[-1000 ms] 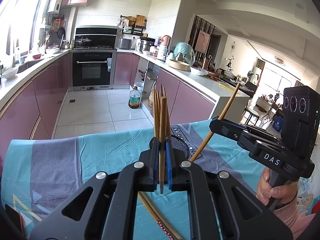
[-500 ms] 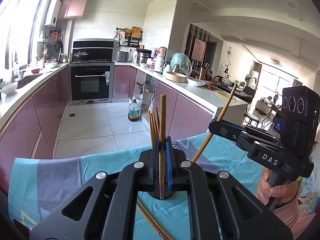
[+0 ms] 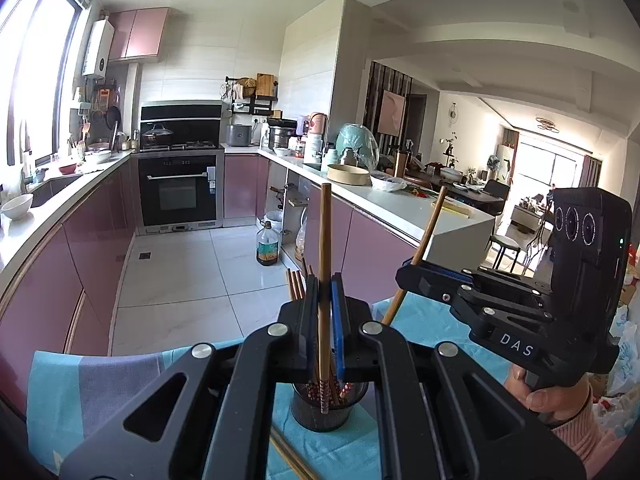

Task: Organize utensils
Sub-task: 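Carry both upright chopsticks over the black mesh cup and lower them in, then push both chopsticks down into the mesh cup among the others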

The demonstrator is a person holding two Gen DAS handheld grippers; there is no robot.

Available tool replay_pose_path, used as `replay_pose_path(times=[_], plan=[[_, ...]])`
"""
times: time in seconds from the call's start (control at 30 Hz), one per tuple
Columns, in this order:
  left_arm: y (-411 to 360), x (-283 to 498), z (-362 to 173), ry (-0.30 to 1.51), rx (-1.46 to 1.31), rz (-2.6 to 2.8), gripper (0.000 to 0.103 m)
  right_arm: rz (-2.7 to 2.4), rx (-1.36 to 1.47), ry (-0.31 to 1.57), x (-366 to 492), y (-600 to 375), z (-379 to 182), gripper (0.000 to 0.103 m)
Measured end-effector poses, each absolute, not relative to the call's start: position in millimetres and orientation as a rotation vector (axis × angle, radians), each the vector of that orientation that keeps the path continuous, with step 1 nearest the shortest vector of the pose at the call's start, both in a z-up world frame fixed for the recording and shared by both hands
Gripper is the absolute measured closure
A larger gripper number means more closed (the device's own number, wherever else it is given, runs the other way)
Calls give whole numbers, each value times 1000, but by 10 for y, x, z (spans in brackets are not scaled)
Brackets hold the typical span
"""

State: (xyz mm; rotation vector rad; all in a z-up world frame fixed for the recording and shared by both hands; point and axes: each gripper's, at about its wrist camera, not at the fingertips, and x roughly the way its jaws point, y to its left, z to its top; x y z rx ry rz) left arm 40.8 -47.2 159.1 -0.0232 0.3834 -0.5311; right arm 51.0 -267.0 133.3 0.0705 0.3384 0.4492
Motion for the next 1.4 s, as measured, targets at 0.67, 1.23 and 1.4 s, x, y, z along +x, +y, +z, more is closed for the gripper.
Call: replay_pose_path(times=[0.67,1.23,1.4], plan=[[-702,816,1278,496,-13,-519,96,418,63,437,775,-2604,1058,98],[-671,998,990,587,21,-534,96,410,37,557,1027,-2521,820,98],[-712,1074,933,602,25,-532,96,408,40,587,1100,-2517,751,98]])
